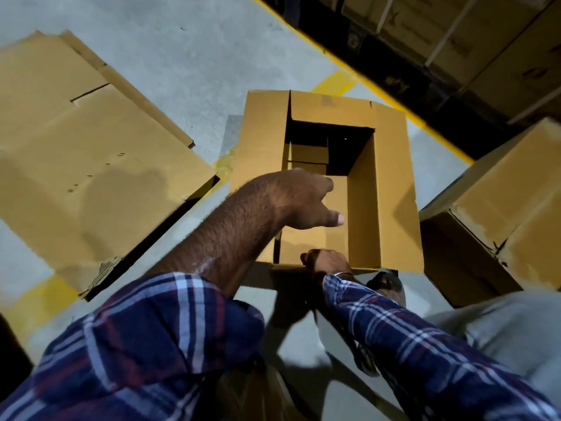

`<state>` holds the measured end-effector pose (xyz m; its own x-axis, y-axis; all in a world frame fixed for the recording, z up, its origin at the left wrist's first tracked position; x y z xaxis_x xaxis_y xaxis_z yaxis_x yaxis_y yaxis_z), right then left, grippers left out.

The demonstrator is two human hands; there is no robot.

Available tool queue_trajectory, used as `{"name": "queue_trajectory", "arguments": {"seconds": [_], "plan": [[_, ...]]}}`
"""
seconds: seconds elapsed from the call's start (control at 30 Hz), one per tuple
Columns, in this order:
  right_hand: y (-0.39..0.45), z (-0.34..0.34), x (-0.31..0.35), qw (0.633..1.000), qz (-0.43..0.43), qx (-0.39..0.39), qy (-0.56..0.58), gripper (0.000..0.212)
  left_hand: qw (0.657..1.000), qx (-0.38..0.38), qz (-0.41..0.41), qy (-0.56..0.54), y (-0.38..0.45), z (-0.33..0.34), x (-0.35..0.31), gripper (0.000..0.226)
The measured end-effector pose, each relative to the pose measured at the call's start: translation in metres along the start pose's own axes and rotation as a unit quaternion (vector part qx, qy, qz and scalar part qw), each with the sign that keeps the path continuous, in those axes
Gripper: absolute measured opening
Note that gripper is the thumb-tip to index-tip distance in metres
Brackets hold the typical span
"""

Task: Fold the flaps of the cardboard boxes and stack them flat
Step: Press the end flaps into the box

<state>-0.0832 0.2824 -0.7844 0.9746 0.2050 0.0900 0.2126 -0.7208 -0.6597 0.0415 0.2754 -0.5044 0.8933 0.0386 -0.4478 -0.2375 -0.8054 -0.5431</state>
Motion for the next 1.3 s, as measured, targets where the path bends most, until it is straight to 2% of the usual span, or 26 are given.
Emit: {"name": "queue_trajectory", "arguments": {"seconds": [0.03,0.1,0.17,0.27,0.33,0.4,0.47,0.53,0.57,0.63,0.7,0.73,0.8,0.87,0.97,1.03,1.07,1.13,1.23,1.3], "plan": [[-0.012,0.000,0.007,0.997,-0.049,0.019,-0.055,0.030,1.000,0.002,-0.003,-0.003,-0.002,0.001,0.002,0.073],[-0.034,0.006,0.013,0.989,-0.114,0.053,-0.077,0.024,1.000,0.004,-0.008,-0.008,-0.005,0.001,0.004,0.074],[-0.045,0.020,0.007,0.987,-0.111,0.084,-0.075,0.028,1.000,0.005,-0.008,-0.008,-0.006,0.002,0.004,0.074],[-0.044,0.042,0.005,0.984,-0.061,0.143,-0.091,0.043,1.000,0.005,-0.002,0.004,-0.003,0.003,0.005,0.073],[-0.046,0.035,0.008,0.973,-0.037,0.209,-0.089,0.055,1.000,0.004,0.002,0.009,0.000,0.001,0.006,0.074],[-0.037,0.025,0.015,0.956,-0.076,0.267,-0.097,0.070,1.000,0.003,0.000,0.011,0.004,-0.004,0.008,0.075],[-0.022,0.005,0.025,0.956,-0.126,0.263,-0.040,0.065,1.000,0.003,-0.009,0.009,0.009,-0.008,0.013,0.075],[0.005,-0.023,0.026,0.967,-0.121,0.186,0.127,0.056,1.000,0.007,-0.016,0.012,0.017,-0.010,0.017,0.076],[0.017,-0.043,0.025,0.960,-0.112,0.134,0.218,0.047,1.000,0.011,-0.018,0.018,0.020,-0.010,0.018,0.076],[0.045,-0.079,0.017,0.928,-0.077,0.028,0.362,0.006,0.999,0.021,-0.023,0.032,0.027,-0.011,0.021,0.075],[0.080,-0.101,0.011,0.868,-0.019,-0.007,0.496,0.022,0.999,0.026,-0.030,0.038,0.032,-0.012,0.026,0.072],[0.097,-0.108,0.008,0.821,0.011,-0.008,0.571,0.023,0.999,0.021,-0.029,0.040,0.033,-0.013,0.028,0.070],[0.132,-0.116,0.005,0.755,0.053,-0.004,0.653,0.014,0.999,0.000,-0.025,0.048,0.036,-0.015,0.032,0.065],[0.155,-0.127,0.007,0.722,0.084,-0.006,0.687,0.024,0.997,-0.014,-0.032,0.063,0.039,-0.015,0.037,0.064],[0.177,-0.149,0.009,0.705,0.103,-0.033,0.700,0.016,0.995,-0.027,-0.040,0.083,0.042,-0.014,0.041,0.065],[0.192,-0.164,0.008,0.681,0.105,-0.044,0.723,0.029,0.995,-0.043,-0.033,0.081,0.042,-0.016,0.041,0.063],[0.197,-0.173,0.006,0.677,0.094,-0.069,0.727,0.029,0.995,-0.050,-0.030,0.080,0.041,-0.017,0.042,0.061],[0.197,-0.200,0.000,0.700,0.061,-0.168,0.691,0.016,0.994,-0.053,-0.029,0.086,0.041,-0.015,0.044,0.060],[0.176,-0.246,-0.004,0.740,-0.009,-0.352,0.573,0.034,0.994,-0.051,-0.037,0.094,0.039,-0.013,0.047,0.059],[0.165,-0.281,0.007,0.753,-0.084,-0.437,0.485,0.045,0.993,-0.058,-0.037,0.092,0.038,-0.014,0.046,0.057]]}}
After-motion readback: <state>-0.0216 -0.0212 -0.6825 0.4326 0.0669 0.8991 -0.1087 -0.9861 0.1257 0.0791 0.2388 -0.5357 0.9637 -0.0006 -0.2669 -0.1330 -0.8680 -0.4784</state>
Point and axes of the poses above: each hand's wrist, its own y-axis towards the middle knuckle, its own z-axis out of the palm, x = y × z, the point moved 9 cm from there along y, towards the middle knuckle, and after that the axes turned 3 degrees about z, right-handed, at the moved point
